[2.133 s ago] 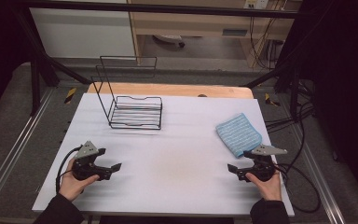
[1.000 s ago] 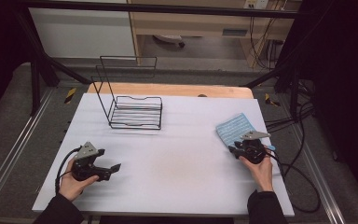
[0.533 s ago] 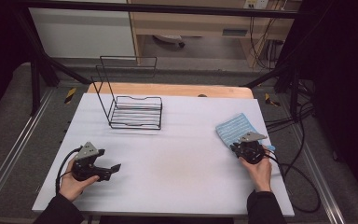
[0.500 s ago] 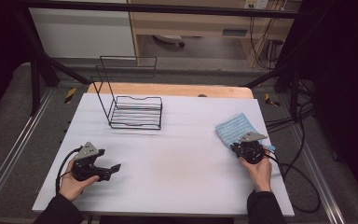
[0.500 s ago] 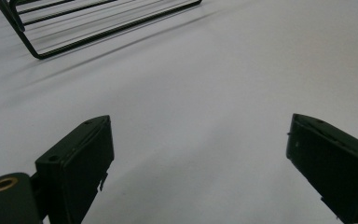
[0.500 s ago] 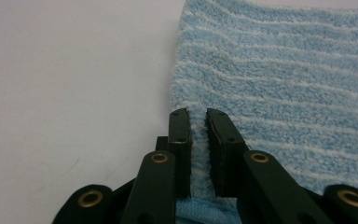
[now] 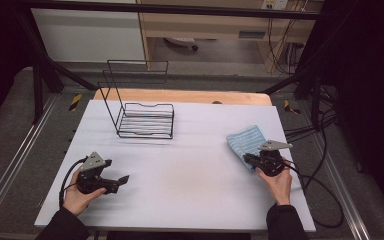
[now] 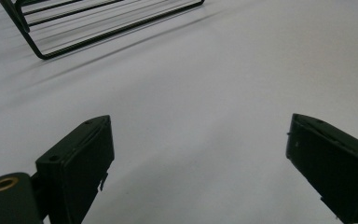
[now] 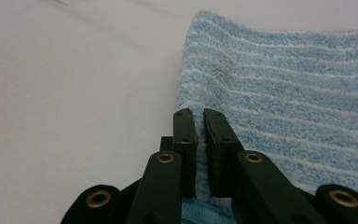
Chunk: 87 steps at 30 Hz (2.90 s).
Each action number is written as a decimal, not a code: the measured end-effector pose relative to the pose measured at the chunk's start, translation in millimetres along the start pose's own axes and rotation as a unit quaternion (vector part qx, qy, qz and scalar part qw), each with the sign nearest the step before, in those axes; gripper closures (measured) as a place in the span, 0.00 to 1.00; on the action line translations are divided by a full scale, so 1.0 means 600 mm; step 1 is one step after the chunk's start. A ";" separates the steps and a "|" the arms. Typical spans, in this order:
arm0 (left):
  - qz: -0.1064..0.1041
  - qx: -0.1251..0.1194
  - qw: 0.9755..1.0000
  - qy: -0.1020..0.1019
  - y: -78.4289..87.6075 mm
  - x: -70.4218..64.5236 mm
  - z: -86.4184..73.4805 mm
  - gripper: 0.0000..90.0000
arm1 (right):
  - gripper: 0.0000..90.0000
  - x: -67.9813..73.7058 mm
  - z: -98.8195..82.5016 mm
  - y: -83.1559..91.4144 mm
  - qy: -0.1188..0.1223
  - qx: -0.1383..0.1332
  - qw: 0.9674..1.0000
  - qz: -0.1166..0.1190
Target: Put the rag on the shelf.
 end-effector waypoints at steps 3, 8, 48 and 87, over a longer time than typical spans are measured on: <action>0.002 0.000 1.000 -0.001 0.001 0.000 0.000 0.08 | 0.94 0.017 0.002 -0.001 -0.006 0.005 1.000 0.016; 0.002 0.001 1.000 -0.001 0.000 -0.001 0.000 0.08 | 0.94 0.041 0.004 -0.004 -0.017 0.009 0.999 0.038; 0.006 0.005 1.000 -0.003 -0.003 -0.002 0.000 0.08 | 0.94 0.223 0.032 -0.047 -0.021 0.009 0.988 0.151; 0.007 0.007 1.000 -0.006 -0.002 -0.002 0.000 0.08 | 0.57 0.238 0.047 -0.058 0.005 -0.020 0.992 0.126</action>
Point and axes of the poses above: each handheld gripper's, and its own axes: y roughly backward along the jaws, z roughly out of its top, x roughly to its left, the point moved 2 cm from there along -y, roughly forward along the jaws, and after that the axes turned 3 degrees about -x, right-handed, at the moved point
